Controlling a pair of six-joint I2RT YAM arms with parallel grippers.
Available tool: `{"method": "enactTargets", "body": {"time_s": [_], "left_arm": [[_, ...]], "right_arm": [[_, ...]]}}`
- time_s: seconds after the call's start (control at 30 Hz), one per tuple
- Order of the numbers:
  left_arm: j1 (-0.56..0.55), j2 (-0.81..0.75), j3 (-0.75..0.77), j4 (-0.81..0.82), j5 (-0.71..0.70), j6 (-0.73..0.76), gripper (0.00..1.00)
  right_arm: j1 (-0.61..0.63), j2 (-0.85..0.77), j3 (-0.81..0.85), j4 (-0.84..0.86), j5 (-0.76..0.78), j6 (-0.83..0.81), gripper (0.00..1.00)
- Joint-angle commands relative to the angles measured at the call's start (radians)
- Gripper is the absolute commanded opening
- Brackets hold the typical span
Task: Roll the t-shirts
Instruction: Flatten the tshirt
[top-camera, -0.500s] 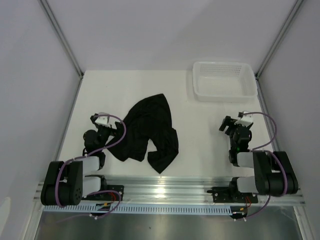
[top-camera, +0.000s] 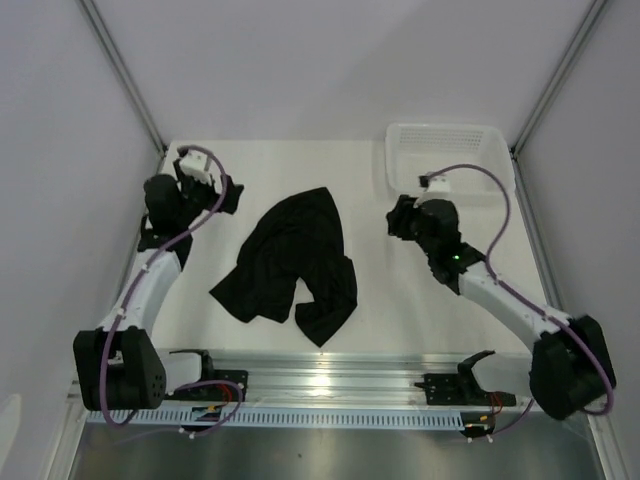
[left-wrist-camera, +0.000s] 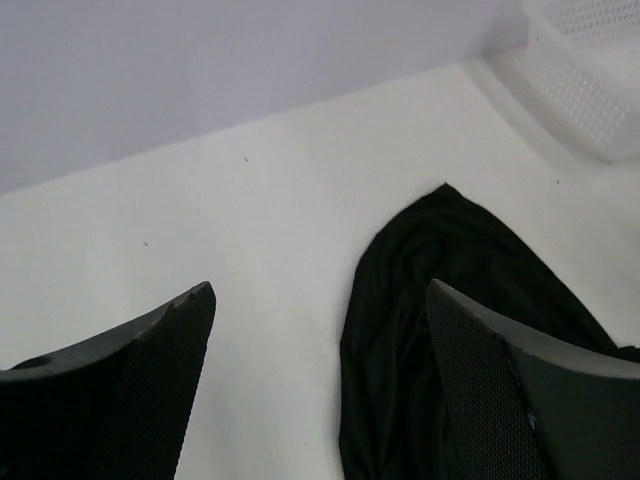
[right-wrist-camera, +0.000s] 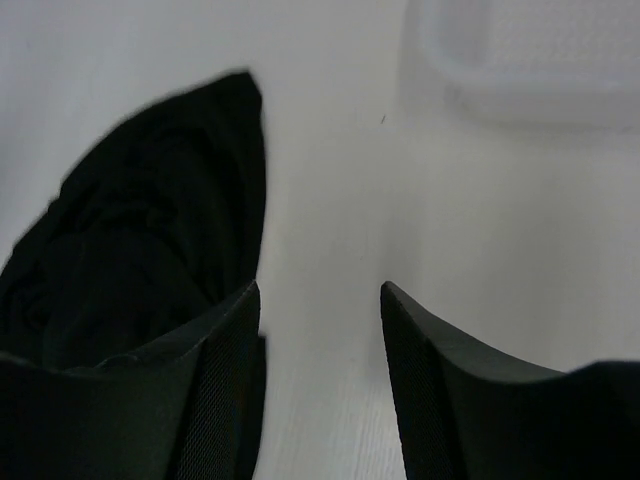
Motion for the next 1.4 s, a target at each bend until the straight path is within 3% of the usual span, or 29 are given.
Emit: {"method": "enactTargets", "body": {"time_s": [0.0, 0.13, 0.27, 0.6, 0.7, 0.8, 0.83, 0.93, 1.1, 1.23, 1.37], "left_arm": [[0.017, 0.013, 0.192, -0.587, -0.006, 0.078, 0.89], [0.020, -0.002, 0.160, -0.695, -0.083, 0.135, 0.90], [0.020, -0.016, 0.129, -0.778, -0.115, 0.173, 0.90], [0.009, -0.041, 0.106, -0.954, -0.042, 0.261, 0.87], [-0.032, -0.024, 0.093, -1.003, -0.045, 0.289, 0.86], [-0.161, -0.030, 0.036, -1.008, -0.100, 0.338, 0.86], [-0.195, -0.034, 0.024, -1.000, -0.144, 0.360, 0.85], [-0.322, -0.067, -0.042, -0.951, -0.241, 0.385, 0.85], [-0.491, -0.035, -0.073, -0.876, -0.355, 0.391, 0.85], [-0.571, -0.007, -0.066, -0.844, -0.332, 0.370, 0.84], [-0.634, 0.025, -0.055, -0.811, -0.338, 0.355, 0.82]], "right_arm": [[0.081, 0.199, 0.112, -0.144, -0.078, 0.078, 0.56], [0.196, 0.440, 0.318, -0.262, -0.081, 0.042, 0.68], [0.251, 0.597, 0.404, -0.307, -0.106, 0.045, 0.69], [0.254, 0.675, 0.326, -0.279, -0.135, 0.108, 0.66], [0.261, 0.675, 0.283, -0.219, -0.216, 0.131, 0.58], [0.262, 0.674, 0.266, -0.195, -0.241, 0.151, 0.47], [0.262, 0.671, 0.255, -0.186, -0.242, 0.155, 0.31], [0.256, 0.637, 0.242, -0.181, -0.249, 0.169, 0.01], [0.242, 0.499, 0.203, -0.192, -0.204, 0.187, 0.00], [0.244, 0.354, 0.168, -0.201, -0.193, 0.206, 0.00], [0.242, 0.313, 0.153, -0.215, -0.196, 0.213, 0.00]]}}
